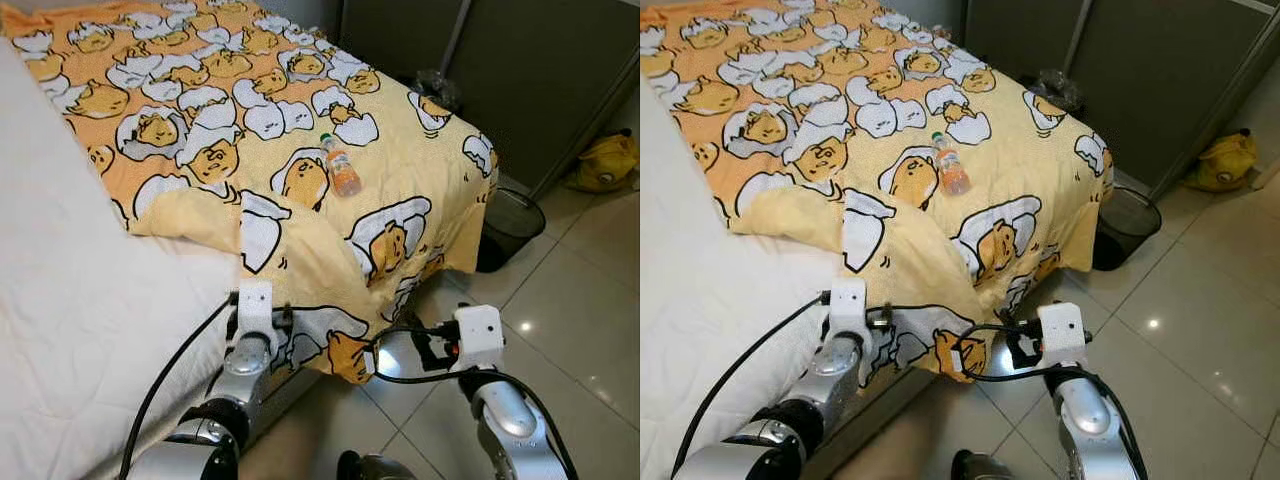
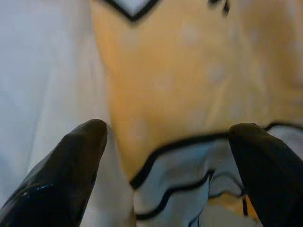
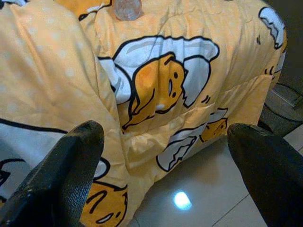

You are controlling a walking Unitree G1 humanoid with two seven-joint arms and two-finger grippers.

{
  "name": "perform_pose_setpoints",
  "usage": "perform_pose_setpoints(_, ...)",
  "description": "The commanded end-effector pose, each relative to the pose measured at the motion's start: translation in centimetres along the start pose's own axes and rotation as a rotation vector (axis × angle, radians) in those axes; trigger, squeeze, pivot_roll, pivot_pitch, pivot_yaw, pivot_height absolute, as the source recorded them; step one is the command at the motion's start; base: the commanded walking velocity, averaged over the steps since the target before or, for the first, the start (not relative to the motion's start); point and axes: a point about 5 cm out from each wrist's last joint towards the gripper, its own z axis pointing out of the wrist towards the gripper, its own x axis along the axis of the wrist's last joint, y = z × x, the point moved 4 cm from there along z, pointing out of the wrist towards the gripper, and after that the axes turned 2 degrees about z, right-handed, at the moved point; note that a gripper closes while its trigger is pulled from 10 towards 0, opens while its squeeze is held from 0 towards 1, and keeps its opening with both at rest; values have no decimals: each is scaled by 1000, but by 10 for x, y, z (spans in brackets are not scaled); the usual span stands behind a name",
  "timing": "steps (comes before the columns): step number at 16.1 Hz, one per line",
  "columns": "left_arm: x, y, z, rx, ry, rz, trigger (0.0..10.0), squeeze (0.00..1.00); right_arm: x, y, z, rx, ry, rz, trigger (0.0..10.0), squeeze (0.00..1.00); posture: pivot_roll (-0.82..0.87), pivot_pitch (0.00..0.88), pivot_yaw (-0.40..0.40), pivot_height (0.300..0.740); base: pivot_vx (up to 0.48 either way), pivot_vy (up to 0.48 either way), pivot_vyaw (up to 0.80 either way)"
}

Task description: Clean up the room

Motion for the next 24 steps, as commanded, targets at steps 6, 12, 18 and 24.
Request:
perform_pose_setpoints(6,4,8,2,-29,-22,-75,10000,0,6,2,-2,19,-2,-21,10000,0,-162,71,-61,740,0,0,0)
perform_pose_setpoints(12,-4,36,-2,-193,-77,-93,2510,0,4,-2,-2,25,-19,-16,10000,0,-159,90,-60,740,0,0,0)
perform_pose_setpoints(18,17,22,6,-136,-28,-2,0,0,4,0,-4,18,-26,-15,10000,0,-183,99,-56,740,0,0,0)
perform_pose_setpoints(24,6,24,4,-120,-74,57,0,0,4,3,-8,16,-35,-26,10000,0,-201,107,-68,740,0,0,0)
